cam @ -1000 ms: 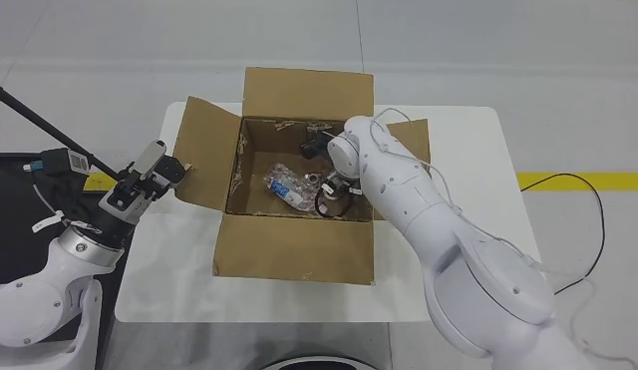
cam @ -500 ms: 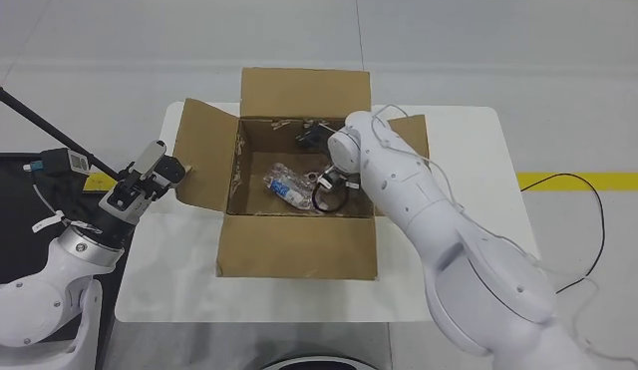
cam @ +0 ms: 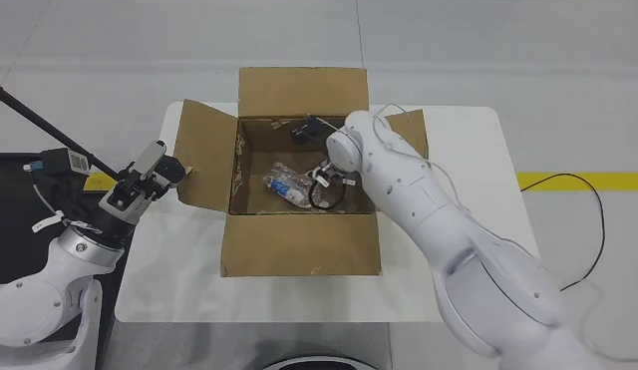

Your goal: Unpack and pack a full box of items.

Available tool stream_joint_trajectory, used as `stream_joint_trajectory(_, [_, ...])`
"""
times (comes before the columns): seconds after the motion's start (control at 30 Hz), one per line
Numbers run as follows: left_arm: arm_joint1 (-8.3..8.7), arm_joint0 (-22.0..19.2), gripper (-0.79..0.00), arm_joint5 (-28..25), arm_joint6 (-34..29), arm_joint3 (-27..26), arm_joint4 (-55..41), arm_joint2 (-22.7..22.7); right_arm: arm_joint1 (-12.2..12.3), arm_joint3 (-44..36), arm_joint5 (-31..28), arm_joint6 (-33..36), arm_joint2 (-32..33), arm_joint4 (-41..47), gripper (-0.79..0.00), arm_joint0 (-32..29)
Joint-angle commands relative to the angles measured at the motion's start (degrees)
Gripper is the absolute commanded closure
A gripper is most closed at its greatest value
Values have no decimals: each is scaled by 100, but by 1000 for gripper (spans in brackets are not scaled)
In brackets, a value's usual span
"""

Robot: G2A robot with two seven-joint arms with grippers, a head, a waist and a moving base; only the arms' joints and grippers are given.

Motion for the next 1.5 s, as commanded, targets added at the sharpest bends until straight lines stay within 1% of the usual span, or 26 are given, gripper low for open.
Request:
stream_joint_trajectory(0.0, [0,0,-785,0,0,0,0,0,88,-267,84,17,73,-93,0,-71])
stream_joint_trajectory(0.17, [0,0,-785,0,0,0,0,0,381,-1187,379,138,353,-434,0,-352])
stream_joint_trajectory(0.33, [0,0,-785,0,0,0,0,0,802,-2585,570,207,931,-875,0,-904])
stream_joint_trajectory(0.43, [0,0,-785,0,0,0,0,0,1099,-3662,537,289,1477,-1146,0,-1449])
stream_joint_trajectory(0.57, [0,0,-785,0,0,0,0,0,1459,-5232,264,347,2342,-1410,0,-2399])
stream_joint_trajectory(0.67, [0,0,-785,0,0,0,0,0,1644,-6198,82,155,2964,-1452,0,-3099])
stream_joint_trajectory(0.73, [0,0,-785,0,0,0,0,0,1718,-6608,-32,-52,3277,-1369,0,-3462])
stream_joint_trajectory(0.87, [0,0,-785,0,0,0,0,0,1800,-6996,-379,-534,3694,-992,0,-3893])
stream_joint_trajectory(0.97, [0,0,-785,0,0,0,0,0,1831,-7070,-617,-651,3788,-780,0,-3996])
stream_joint_trajectory(1.47, [0,0,-785,0,0,0,0,0,1834,-7068,-616,-723,3779,-785,0,-4031])
